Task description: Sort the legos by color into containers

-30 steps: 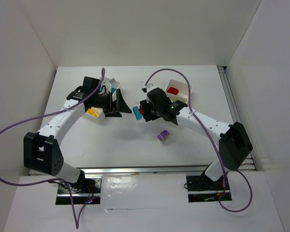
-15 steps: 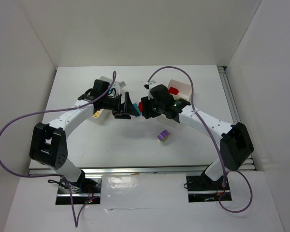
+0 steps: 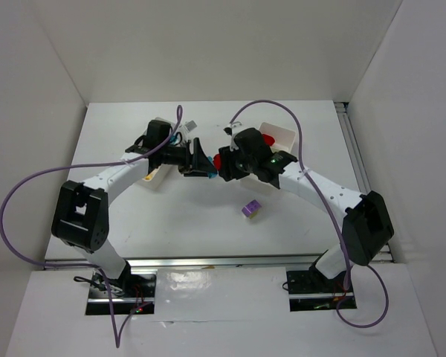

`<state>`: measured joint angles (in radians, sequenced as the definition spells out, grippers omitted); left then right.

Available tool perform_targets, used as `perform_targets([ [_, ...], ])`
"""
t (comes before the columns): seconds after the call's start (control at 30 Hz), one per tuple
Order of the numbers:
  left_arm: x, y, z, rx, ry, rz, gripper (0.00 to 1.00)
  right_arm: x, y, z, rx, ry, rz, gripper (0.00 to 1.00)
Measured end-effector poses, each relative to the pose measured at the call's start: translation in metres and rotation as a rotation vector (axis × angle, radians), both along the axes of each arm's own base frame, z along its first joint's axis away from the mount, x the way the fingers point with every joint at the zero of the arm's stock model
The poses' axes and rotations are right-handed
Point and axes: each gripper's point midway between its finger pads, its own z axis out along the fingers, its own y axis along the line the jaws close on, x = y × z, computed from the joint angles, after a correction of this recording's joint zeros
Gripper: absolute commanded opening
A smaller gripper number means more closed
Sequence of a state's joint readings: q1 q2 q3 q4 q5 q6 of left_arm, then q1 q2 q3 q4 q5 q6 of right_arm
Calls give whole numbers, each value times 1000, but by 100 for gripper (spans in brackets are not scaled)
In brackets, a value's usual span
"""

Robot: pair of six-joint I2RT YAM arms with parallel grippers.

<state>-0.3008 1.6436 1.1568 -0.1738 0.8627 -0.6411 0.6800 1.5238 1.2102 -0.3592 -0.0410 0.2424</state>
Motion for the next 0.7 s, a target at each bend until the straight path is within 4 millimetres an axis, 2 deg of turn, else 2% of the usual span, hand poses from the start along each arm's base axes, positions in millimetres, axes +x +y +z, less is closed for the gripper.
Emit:
perform_targets([
  [0.03,1,-1,1,-8,-2,-1,65,0,0,0,0,0,0,44],
  [0.07,1,-1,3,-16,0,-1,55,0,0,0,0,0,0,44],
  [0.17,0,-4,8,-40,-2,-15,38,0,0,-1,-1,3,-3,44],
  [0.2,0,-4,9,-45,-2,-17,30,0,-1,-1,-2,4,-4,44],
  [0.23,0,-4,9,-48,-1,-18,19,0,0,-1,-1,4,-4,44],
  [0.37,0,-2,10,-52,10,-16,2,0,0,0,5,7,-7,44],
  [0.53,-3,4,9,-57,18,-28,0,-1,1,0,15,13,-7,43],
  [0.7,0,23,-3,-25,41,2,0,4,-4,-1,17,17,-31,42],
])
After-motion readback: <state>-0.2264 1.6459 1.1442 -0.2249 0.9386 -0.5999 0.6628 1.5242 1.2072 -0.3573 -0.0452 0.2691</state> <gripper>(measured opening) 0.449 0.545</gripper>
